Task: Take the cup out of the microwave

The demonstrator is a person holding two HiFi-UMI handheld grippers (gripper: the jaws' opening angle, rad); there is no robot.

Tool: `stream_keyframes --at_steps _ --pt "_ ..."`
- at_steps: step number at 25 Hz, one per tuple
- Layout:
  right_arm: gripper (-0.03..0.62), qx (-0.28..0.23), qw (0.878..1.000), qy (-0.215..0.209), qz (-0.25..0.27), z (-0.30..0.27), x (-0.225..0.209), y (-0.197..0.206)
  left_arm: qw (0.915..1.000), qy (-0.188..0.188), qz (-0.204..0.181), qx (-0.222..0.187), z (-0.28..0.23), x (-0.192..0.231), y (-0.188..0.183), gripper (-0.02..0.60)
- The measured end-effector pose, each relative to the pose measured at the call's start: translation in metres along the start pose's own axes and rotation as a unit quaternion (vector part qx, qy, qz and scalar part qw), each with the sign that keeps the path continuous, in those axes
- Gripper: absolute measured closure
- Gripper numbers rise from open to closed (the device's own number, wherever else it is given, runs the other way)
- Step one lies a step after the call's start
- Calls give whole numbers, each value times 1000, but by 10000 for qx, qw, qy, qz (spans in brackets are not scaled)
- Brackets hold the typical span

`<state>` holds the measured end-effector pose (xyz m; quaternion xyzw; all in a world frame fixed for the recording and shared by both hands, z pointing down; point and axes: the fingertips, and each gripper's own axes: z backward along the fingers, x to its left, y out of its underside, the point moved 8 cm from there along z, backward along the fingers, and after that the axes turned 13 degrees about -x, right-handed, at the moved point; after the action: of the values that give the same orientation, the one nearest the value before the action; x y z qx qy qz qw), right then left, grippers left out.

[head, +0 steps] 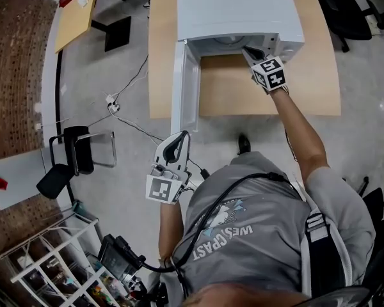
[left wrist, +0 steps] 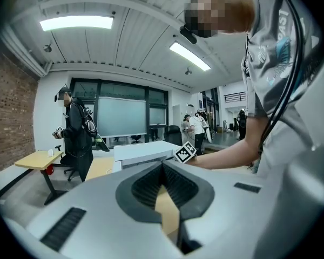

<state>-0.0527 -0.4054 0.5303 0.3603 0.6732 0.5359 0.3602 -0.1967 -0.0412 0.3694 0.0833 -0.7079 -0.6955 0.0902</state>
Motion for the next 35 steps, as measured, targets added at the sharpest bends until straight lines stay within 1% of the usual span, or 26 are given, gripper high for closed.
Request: stream_keyframes --at_steps 5,12,13,14,15,18,20,22,24,26,29,33,35 --pt "582 150 9998 102 9 -37 -19 26 9998 -111 71 163 -7 7 17 538" --pt "582 286 9991 304 35 -73 -30 44 9991 -257 149 287 -10 17 21 538" --pt "576 305 9989 346 26 -78 -33 48 9990 -273 153 304 -11 18 23 538" --pt "530 327 9988 371 0 -84 -36 51 9989 -295 155 323 -12 17 25 538" --pt "508 352 9987 366 -37 -89 -37 54 9987 -332 157 340 -12 17 26 538" --pt "505 389 9989 215 -138 -106 -37 61 9981 -460 163 375 -15 13 27 538" --pt "505 373 9989 224 -190 -109 -49 72 9983 -313 136 463 -27 8 37 538" --pt "505 452 9981 372 -181 -107 -69 87 9975 -68 99 694 -39 7 53 538" --pt "504 606 9969 483 -152 -116 -74 97 9966 -47 166 802 -44 13 60 538" --pt "505 721 9960 507 -136 -129 -65 98 9972 -112 175 713 -42 18 58 538" --pt "505 801 9951 576 -29 -139 -49 102 9982 -170 213 534 -33 16 54 538" --pt "505 872 9922 877 130 -140 -43 94 9984 -96 318 459 -20 12 47 538" --pt "507 932 9914 913 136 -141 -36 87 9983 -63 365 461 -11 14 40 538"
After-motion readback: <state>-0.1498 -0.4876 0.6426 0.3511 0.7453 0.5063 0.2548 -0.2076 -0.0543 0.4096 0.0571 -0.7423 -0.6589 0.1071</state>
